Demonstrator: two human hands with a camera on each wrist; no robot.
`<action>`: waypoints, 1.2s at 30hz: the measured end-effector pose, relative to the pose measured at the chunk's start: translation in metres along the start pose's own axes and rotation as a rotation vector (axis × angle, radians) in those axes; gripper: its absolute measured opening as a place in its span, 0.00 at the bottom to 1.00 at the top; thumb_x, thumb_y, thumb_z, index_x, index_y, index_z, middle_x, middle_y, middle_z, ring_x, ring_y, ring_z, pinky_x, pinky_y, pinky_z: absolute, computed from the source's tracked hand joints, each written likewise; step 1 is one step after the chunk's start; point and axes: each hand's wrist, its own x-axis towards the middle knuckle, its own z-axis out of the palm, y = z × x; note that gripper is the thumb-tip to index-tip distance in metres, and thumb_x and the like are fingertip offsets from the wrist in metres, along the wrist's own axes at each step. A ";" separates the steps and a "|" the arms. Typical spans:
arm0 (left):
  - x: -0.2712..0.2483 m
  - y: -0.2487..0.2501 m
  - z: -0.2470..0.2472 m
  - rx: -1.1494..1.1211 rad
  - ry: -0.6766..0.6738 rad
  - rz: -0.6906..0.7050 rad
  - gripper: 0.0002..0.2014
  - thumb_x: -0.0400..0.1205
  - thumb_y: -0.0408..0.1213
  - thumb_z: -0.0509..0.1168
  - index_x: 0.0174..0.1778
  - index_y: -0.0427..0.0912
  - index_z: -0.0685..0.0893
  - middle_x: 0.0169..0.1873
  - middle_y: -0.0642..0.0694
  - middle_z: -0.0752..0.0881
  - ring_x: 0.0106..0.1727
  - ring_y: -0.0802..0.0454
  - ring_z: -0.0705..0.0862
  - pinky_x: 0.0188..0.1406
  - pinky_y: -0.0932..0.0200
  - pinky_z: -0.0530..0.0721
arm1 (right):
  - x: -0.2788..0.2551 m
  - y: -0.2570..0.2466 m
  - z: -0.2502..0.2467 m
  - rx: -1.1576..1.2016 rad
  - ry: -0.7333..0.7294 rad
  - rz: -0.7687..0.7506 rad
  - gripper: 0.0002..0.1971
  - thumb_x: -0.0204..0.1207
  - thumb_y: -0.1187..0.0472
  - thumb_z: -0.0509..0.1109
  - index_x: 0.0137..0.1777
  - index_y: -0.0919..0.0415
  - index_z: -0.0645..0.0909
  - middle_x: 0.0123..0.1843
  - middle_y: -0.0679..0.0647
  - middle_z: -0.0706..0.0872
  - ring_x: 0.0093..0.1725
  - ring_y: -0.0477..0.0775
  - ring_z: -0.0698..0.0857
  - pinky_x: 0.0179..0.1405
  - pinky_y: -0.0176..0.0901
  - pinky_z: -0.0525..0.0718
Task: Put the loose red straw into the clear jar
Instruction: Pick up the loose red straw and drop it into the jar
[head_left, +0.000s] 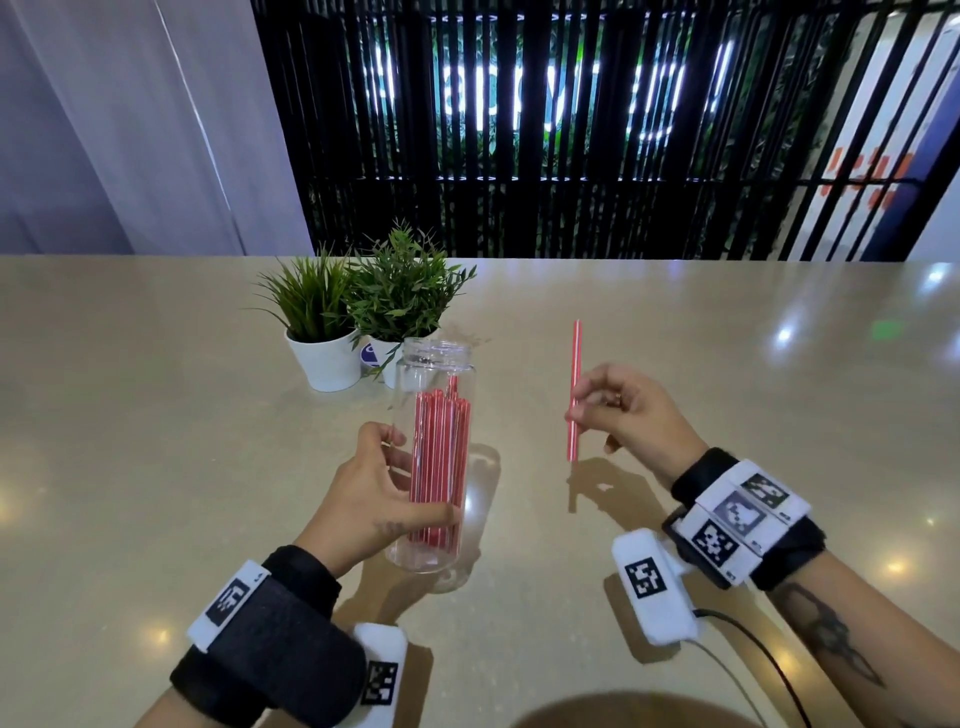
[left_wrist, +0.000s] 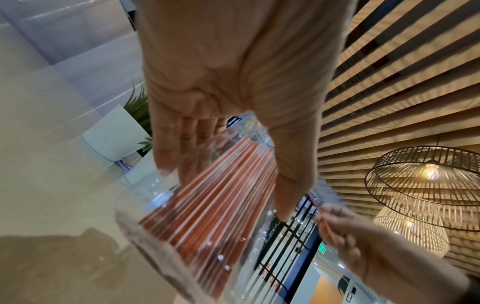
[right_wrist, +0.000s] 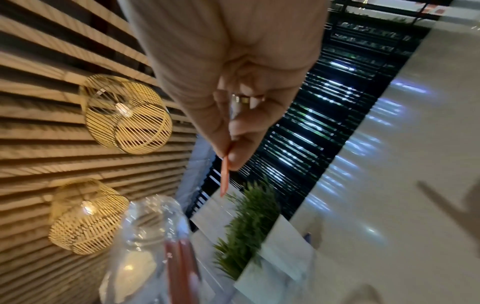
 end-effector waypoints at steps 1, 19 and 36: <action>-0.001 0.000 0.001 0.002 0.000 0.004 0.45 0.43 0.55 0.75 0.55 0.46 0.64 0.45 0.49 0.79 0.45 0.56 0.82 0.36 0.64 0.79 | 0.001 -0.011 -0.004 0.028 0.023 -0.028 0.13 0.72 0.73 0.69 0.43 0.53 0.74 0.33 0.53 0.82 0.27 0.38 0.85 0.19 0.27 0.74; -0.009 0.007 0.028 0.104 0.027 0.119 0.41 0.48 0.56 0.73 0.54 0.49 0.63 0.43 0.55 0.80 0.45 0.60 0.81 0.42 0.60 0.81 | 0.024 -0.106 0.035 -0.086 0.065 -0.218 0.10 0.71 0.65 0.72 0.28 0.59 0.80 0.28 0.44 0.78 0.23 0.30 0.76 0.29 0.24 0.72; -0.009 0.005 0.024 0.100 0.142 0.116 0.41 0.49 0.59 0.72 0.54 0.51 0.63 0.45 0.57 0.81 0.46 0.60 0.81 0.45 0.50 0.83 | 0.026 -0.084 0.048 -0.236 -0.055 -0.132 0.15 0.73 0.63 0.69 0.42 0.80 0.84 0.42 0.54 0.86 0.40 0.23 0.80 0.41 0.19 0.74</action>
